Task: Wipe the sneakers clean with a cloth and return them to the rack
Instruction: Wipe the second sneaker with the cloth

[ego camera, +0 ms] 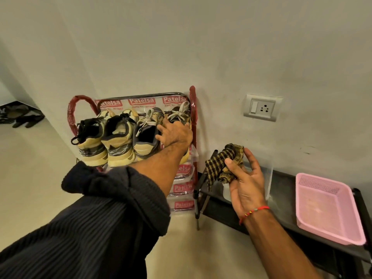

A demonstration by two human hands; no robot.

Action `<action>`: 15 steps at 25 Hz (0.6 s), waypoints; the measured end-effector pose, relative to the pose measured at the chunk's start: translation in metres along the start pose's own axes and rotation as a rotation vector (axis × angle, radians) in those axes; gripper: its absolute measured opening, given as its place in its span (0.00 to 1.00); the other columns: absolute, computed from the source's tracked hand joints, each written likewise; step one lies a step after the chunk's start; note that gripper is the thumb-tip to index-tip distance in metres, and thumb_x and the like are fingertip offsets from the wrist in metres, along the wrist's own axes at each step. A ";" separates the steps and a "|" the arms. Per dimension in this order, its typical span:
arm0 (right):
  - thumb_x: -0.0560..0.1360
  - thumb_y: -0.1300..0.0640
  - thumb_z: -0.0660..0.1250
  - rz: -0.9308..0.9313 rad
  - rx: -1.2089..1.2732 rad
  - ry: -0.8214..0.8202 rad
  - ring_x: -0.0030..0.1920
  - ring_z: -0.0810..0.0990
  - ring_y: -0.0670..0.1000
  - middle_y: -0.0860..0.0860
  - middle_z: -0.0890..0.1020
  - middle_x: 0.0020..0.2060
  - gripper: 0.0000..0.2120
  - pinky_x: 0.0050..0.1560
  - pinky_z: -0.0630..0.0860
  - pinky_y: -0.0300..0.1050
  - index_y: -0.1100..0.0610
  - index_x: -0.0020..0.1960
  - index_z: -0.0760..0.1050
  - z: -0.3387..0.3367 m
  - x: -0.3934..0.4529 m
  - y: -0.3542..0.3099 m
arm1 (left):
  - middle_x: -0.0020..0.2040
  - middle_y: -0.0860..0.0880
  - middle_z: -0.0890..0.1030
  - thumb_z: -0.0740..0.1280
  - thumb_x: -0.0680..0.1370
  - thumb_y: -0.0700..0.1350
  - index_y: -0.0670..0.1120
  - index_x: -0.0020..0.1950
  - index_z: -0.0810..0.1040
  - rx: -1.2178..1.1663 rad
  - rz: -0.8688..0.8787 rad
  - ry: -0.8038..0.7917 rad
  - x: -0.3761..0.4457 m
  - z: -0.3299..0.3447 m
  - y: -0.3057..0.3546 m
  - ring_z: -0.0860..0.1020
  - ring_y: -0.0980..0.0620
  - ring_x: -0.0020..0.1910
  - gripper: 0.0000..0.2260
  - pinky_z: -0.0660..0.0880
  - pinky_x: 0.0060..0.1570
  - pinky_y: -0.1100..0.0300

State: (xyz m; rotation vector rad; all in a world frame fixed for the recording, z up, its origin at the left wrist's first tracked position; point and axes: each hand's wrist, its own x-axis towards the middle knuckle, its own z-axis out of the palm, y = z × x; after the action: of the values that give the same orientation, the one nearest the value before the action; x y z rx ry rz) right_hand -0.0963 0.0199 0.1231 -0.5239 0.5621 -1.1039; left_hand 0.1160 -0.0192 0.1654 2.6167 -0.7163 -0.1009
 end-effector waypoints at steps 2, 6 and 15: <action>0.71 0.73 0.71 0.004 -0.008 0.003 0.61 0.82 0.58 0.60 0.82 0.61 0.33 0.58 0.81 0.55 0.52 0.72 0.71 -0.001 0.003 0.001 | 0.79 0.43 0.63 0.55 0.83 0.64 0.44 0.60 0.82 -0.013 0.075 0.048 0.000 0.001 -0.014 0.59 0.37 0.75 0.27 0.59 0.71 0.38; 0.71 0.74 0.71 0.022 0.008 0.000 0.58 0.83 0.57 0.62 0.82 0.60 0.33 0.54 0.83 0.53 0.52 0.71 0.71 0.009 -0.001 0.004 | 0.72 0.44 0.69 0.59 0.83 0.61 0.49 0.60 0.79 -0.058 0.236 0.325 0.010 -0.031 -0.069 0.64 0.39 0.71 0.19 0.61 0.71 0.40; 0.71 0.74 0.70 0.076 -0.057 -0.080 0.55 0.85 0.54 0.60 0.84 0.58 0.34 0.41 0.83 0.43 0.52 0.72 0.70 0.023 -0.020 0.019 | 0.77 0.40 0.58 0.67 0.77 0.65 0.51 0.74 0.68 0.000 0.134 0.133 0.007 -0.043 -0.148 0.62 0.33 0.73 0.31 0.65 0.72 0.37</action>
State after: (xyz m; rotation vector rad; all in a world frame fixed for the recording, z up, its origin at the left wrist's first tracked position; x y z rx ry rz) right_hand -0.0756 0.0483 0.1309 -0.5893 0.5411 -0.9927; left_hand 0.1992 0.1084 0.1431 2.5387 -0.8409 0.1108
